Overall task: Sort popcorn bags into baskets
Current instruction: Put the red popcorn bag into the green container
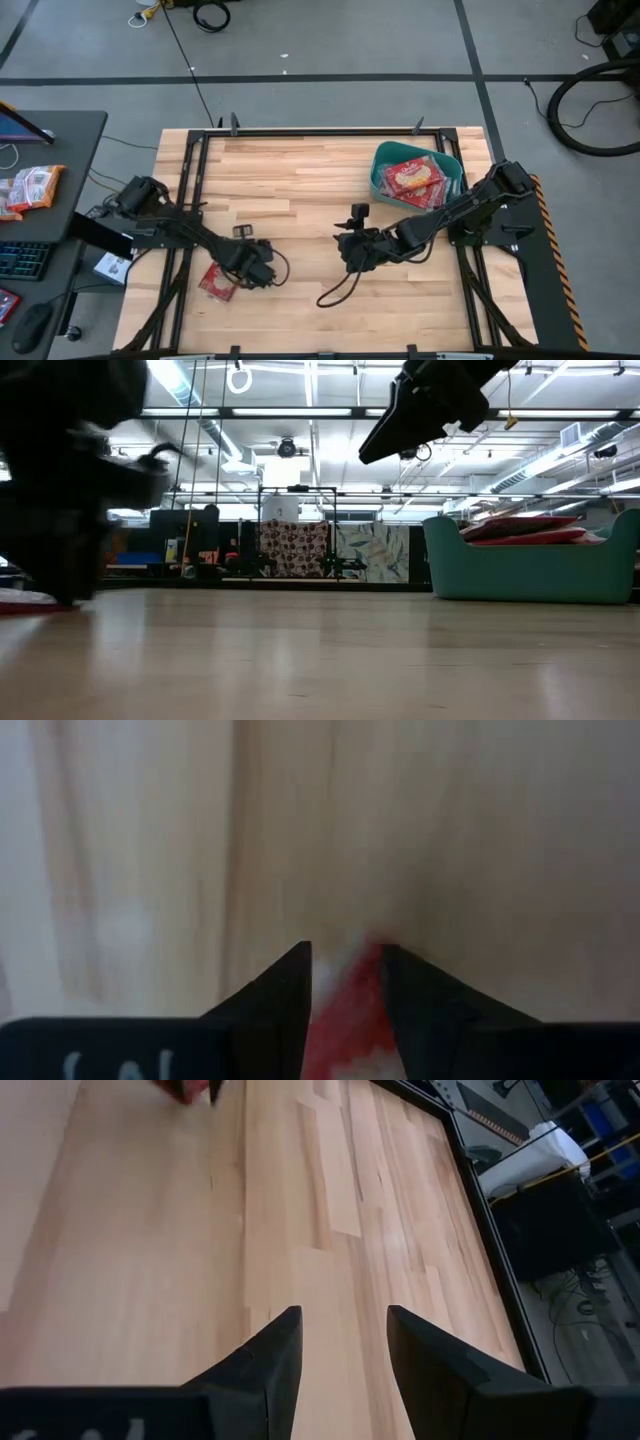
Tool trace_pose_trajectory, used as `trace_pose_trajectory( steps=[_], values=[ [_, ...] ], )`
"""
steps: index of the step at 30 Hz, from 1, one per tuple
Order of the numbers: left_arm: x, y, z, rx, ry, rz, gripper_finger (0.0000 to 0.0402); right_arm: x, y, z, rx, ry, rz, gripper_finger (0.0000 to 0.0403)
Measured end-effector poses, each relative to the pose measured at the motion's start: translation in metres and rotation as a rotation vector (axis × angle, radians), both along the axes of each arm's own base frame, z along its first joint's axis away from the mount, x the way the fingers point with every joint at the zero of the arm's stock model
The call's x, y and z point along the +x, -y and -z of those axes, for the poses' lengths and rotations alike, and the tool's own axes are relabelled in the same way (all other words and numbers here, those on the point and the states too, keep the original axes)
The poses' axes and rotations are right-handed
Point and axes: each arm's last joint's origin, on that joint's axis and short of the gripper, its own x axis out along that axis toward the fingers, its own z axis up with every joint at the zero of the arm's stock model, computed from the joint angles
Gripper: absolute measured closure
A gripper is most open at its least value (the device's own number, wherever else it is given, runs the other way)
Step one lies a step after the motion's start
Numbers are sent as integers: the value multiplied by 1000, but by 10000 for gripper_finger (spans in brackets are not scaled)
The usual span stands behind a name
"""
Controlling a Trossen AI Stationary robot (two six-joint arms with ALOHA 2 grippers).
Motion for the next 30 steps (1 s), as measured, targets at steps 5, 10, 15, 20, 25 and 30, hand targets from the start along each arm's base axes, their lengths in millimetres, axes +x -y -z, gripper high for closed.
trace_pose_trajectory(
  steps=[5, 10, 15, 20, 25, 30],
  values=[
    [31, -13, 2, 37, 206, 69, 272, -1, -3, -1, 7, 10, -7, 250],
    [51, -23, -14, -36, 215, 127, 272, -1, -4, -1, 7, 10, -9, 250],
    [48, -22, -28, -256, 28, 122, 272, -1, -4, -1, 7, 10, -10, 250],
    [28, -9, -33, -348, -180, 87, 272, 0, -2, 0, 7, 9, -4, 250],
    [6, 4, -35, -267, -312, 58, 272, 0, -1, -1, 6, 9, 0, 250],
    [-3, 20, -34, -222, -293, 87, 272, 0, -1, -1, 6, 9, 0, 250]
  ],
)
